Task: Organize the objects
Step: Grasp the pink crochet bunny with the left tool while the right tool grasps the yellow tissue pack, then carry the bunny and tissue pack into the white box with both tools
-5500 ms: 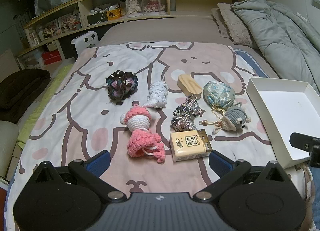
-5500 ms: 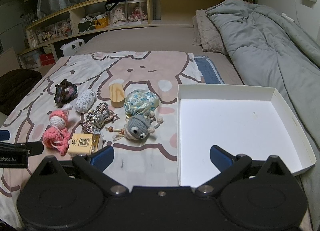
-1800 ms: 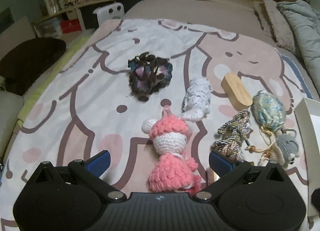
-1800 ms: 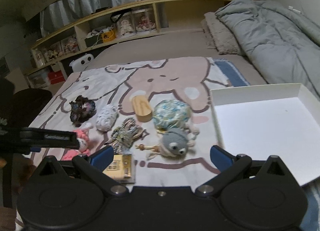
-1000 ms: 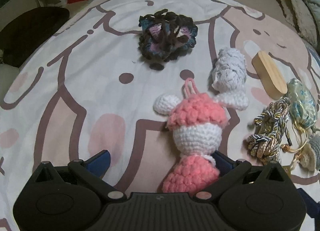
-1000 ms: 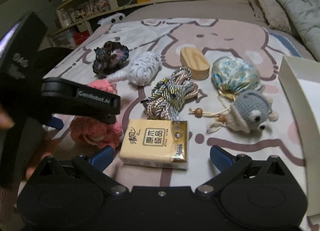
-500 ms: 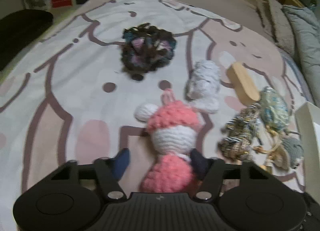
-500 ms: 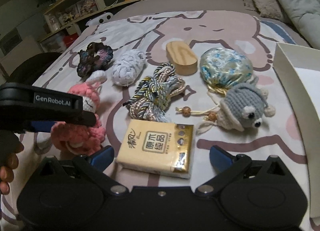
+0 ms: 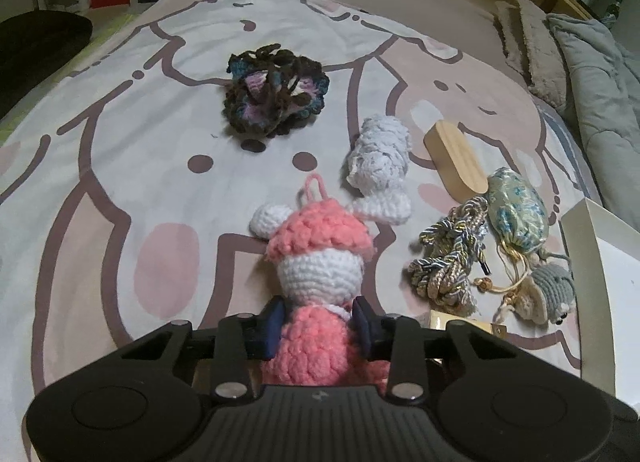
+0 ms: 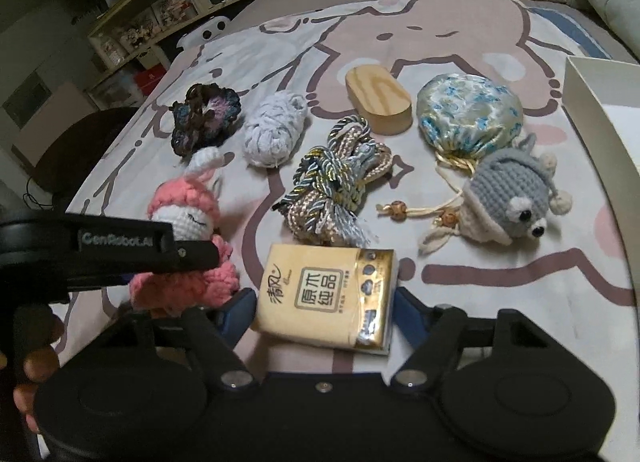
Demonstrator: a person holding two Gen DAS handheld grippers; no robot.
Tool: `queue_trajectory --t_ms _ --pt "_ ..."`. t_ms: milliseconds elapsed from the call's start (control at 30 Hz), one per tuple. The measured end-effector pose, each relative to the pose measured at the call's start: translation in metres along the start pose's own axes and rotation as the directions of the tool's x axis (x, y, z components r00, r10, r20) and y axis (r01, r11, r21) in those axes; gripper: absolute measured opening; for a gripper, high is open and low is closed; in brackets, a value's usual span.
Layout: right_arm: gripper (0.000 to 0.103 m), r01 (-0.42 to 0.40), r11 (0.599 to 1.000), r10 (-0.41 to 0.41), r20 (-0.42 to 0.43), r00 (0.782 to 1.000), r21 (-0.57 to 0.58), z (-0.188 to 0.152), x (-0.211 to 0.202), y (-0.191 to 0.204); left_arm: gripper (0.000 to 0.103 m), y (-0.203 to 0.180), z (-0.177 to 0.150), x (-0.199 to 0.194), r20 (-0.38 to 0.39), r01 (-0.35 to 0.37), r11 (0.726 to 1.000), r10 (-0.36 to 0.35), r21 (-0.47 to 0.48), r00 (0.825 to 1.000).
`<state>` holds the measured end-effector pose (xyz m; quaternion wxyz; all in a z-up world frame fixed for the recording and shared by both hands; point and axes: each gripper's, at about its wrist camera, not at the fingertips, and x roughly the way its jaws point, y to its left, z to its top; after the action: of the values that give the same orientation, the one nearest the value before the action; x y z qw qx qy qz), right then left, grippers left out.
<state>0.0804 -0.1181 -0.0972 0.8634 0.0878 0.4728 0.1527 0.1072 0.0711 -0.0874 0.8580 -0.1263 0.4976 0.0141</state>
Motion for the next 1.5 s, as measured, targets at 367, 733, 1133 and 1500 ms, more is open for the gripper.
queue_trajectory --t_ms 367,733,1133,1500 --pt "0.092 0.116 0.982 -0.119 -0.008 0.993 -0.151 -0.005 -0.018 0.008 0.038 0.001 -0.004 -0.007 -0.002 0.001 1.0 -0.001 -0.001 1.0" --pt "0.085 0.213 0.969 -0.214 -0.005 0.977 0.128 -0.016 -0.007 -0.003 0.038 0.003 -0.007 -0.006 -0.003 -0.007 1.0 0.007 -0.022 1.0" --pt "0.074 0.124 0.992 -0.125 0.072 0.99 0.019 0.008 -0.045 -0.004 0.036 -0.001 -0.002 -0.033 0.087 0.03 0.999 -0.028 -0.019 0.996" --pt "0.074 0.106 0.994 -0.094 0.277 0.956 -0.029 0.054 -0.126 -0.033 0.036 -0.022 0.015 -0.084 0.238 0.112 0.994 -0.111 0.01 0.965"
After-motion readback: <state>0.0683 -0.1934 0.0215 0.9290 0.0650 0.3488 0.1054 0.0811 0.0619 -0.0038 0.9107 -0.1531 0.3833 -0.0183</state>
